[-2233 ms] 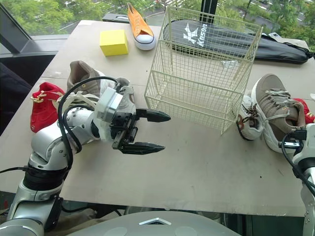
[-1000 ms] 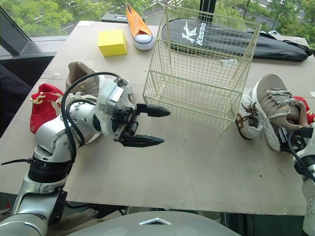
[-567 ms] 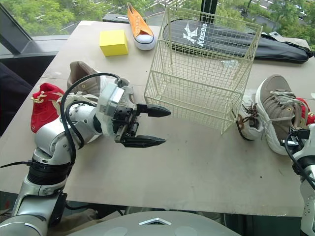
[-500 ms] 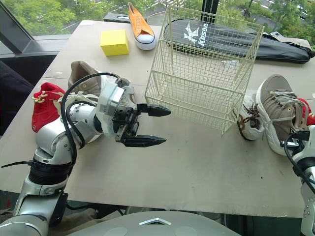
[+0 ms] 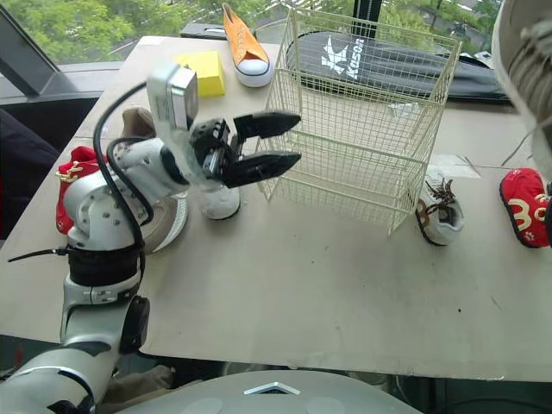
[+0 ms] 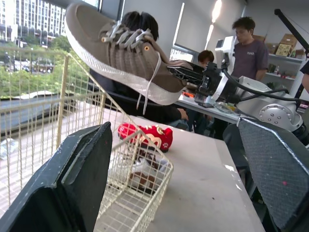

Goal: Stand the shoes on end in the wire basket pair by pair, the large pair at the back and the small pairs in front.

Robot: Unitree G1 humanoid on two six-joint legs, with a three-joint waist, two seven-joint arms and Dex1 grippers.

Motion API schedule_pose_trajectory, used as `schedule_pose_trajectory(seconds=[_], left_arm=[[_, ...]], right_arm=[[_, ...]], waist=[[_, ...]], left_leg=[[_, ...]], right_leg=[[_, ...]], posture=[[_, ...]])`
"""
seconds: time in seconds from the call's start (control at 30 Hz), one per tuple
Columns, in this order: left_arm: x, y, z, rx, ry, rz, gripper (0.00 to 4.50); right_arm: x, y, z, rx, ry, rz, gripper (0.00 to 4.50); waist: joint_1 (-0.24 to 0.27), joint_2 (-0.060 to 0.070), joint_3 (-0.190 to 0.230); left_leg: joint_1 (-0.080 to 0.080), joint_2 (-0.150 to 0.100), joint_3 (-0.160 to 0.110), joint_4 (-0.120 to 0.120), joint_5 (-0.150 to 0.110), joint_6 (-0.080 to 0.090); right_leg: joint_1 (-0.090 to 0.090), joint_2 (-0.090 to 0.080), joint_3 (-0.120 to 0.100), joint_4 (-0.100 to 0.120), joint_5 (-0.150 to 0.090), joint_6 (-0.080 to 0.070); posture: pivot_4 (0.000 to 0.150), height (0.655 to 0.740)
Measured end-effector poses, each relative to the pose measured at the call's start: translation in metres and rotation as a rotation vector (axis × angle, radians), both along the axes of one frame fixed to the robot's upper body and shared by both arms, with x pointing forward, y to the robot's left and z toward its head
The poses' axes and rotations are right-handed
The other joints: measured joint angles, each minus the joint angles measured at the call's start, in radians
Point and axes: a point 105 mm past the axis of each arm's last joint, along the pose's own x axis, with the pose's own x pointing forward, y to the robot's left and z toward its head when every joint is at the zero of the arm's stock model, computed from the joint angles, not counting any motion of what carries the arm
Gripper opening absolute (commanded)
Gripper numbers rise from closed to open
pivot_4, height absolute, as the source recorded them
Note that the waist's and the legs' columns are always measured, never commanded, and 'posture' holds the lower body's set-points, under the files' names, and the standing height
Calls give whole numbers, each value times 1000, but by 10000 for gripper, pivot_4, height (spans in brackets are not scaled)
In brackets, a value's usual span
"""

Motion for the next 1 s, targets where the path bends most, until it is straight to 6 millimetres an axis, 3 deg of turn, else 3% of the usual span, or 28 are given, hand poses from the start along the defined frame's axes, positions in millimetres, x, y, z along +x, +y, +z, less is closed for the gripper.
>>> schedule_pose_trajectory(seconds=[0.07,0.13,0.2,0.27,0.33,0.43,0.53,0.67,0.9,1.0], left_arm=[[16,5,24,-24,34,83,45000],[27,18,57,-62,36,147,45000],[35,28,68,-89,73,171,45000],[50,41,79,-126,127,218,45000],[68,67,98,-155,164,299,45000],[59,84,120,-111,101,289,45000],[43,75,108,84,80,185,45000],[24,50,63,389,144,-33,45000],[17,28,30,606,99,-160,45000],[15,31,24,649,106,-187,36186]], right_arm=[[4,15,28,-121,48,152,219],[-5,35,60,-243,55,296,209],[-10,41,71,-278,70,364,100],[-11,46,77,-286,127,453,86],[-15,64,81,-342,243,625,81],[-19,95,66,-486,396,826,70],[-13,114,49,-537,482,989,67],[5,143,53,-651,394,1165,64],[30,171,50,-759,387,1292,60],[32,179,50,-785,375,1328,57]], waist=[[0,-1,2],[0,-5,1],[0,-7,0],[1,-8,2],[-2,-7,4],[-12,-10,4],[-14,-9,6],[-9,-10,8],[0,-10,9],[-1,-10,8]], left_leg=[[0,0,0,2,0,1],[1,0,-2,0,0,1],[2,1,-3,0,0,1],[0,0,-3,0,0,0],[-2,-1,-1,1,0,0],[-1,0,0,1,-1,1],[-2,-3,2,2,-2,3],[-6,-4,1,8,-3,4],[-13,-4,-1,10,-3,5],[-17,-4,-1,9,-3,5]], right_leg=[[0,0,1,0,0,0],[1,2,0,-1,1,1],[3,3,-1,-1,1,1],[2,1,-1,-1,2,0],[0,1,1,-1,2,0],[0,-1,1,-2,1,2],[0,-7,1,-2,-1,5],[-2,-12,-1,0,-3,2],[-8,-7,-2,0,0,5],[-11,-6,-2,0,0,5]], posture=[[1500,7400],[1500,7400],[1500,7400],[1500,7400],[1500,7400],[1500,7400],[1500,7400],[1500,7400],[1500,7400],[1500,7400]])
